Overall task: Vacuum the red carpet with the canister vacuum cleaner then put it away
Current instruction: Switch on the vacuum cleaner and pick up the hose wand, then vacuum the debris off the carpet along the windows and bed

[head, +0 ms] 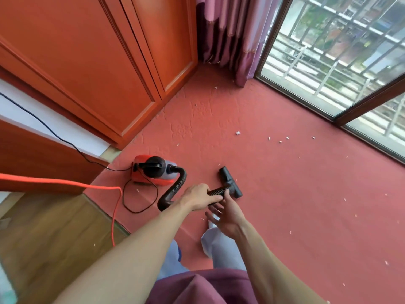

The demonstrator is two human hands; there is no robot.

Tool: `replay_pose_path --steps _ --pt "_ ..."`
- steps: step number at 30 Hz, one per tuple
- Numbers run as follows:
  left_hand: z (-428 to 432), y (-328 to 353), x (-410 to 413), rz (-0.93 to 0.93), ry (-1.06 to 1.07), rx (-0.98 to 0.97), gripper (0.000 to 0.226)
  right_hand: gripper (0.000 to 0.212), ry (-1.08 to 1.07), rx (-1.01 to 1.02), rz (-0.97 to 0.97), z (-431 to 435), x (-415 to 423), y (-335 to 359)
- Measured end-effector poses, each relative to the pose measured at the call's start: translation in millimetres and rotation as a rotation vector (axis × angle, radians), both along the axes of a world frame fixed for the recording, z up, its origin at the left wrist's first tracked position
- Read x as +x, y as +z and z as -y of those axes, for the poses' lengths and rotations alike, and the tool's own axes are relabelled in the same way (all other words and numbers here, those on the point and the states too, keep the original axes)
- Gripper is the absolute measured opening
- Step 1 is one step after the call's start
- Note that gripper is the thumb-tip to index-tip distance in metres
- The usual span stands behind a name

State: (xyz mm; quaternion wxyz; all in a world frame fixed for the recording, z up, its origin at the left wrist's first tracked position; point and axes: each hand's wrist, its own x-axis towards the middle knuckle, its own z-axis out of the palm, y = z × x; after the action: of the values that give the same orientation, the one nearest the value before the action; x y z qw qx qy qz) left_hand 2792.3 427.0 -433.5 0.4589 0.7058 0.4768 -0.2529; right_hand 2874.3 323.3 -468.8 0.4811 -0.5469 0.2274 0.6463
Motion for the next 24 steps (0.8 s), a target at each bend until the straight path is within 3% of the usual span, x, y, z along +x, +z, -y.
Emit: replay_pose_path --steps 8,13,21,24 --pt "-15 20 27 0.002 -0.168 -0.006 0.039 0.055 -0.341 0.107 -0.267 16 42 -7" --pt "-19 57 41 0.009 -0.167 -0.065 0.036 0.104 -0.620 0.180 -0.440 2 73 -9" --pt "-46 97 27 -0.008 -0.174 0.100 0.042 0.074 -0.553 -0.004 -0.380 -44 109 32" --pt "-54 99 1 0.019 -0.114 0.130 0.045 0.046 -0.522 0.008 -0.326 -42 106 42"
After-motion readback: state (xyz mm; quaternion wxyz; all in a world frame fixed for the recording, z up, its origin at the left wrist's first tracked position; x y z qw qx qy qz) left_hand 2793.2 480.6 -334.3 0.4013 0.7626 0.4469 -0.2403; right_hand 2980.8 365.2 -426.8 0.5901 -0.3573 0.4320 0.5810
